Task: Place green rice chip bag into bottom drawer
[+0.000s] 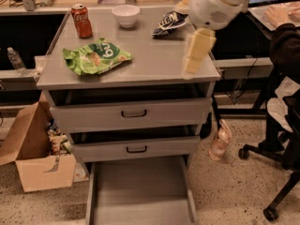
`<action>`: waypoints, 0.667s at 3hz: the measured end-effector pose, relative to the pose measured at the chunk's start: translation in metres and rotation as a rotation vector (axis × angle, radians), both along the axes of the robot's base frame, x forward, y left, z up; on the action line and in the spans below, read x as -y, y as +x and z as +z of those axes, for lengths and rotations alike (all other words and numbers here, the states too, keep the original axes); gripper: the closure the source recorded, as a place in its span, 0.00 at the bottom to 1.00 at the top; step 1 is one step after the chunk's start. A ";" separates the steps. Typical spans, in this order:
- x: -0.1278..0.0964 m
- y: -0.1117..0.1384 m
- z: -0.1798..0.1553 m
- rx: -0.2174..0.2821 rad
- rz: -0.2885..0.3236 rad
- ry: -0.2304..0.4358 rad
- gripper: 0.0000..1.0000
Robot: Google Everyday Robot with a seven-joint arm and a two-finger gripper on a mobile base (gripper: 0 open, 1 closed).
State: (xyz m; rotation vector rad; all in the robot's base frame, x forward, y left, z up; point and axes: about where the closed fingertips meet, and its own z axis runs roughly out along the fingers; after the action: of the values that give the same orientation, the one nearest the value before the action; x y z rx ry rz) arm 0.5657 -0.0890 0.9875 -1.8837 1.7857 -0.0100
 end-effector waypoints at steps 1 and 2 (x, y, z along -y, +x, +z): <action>-0.063 0.033 0.004 0.008 0.141 0.041 0.00; -0.063 0.033 0.004 0.008 0.142 0.041 0.00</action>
Offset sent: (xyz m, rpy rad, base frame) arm 0.0255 0.0489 0.0003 0.0301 -0.0001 0.1149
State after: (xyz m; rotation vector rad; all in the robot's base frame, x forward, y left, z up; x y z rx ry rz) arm 0.5983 -0.0261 0.9912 -1.9735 1.6309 0.0700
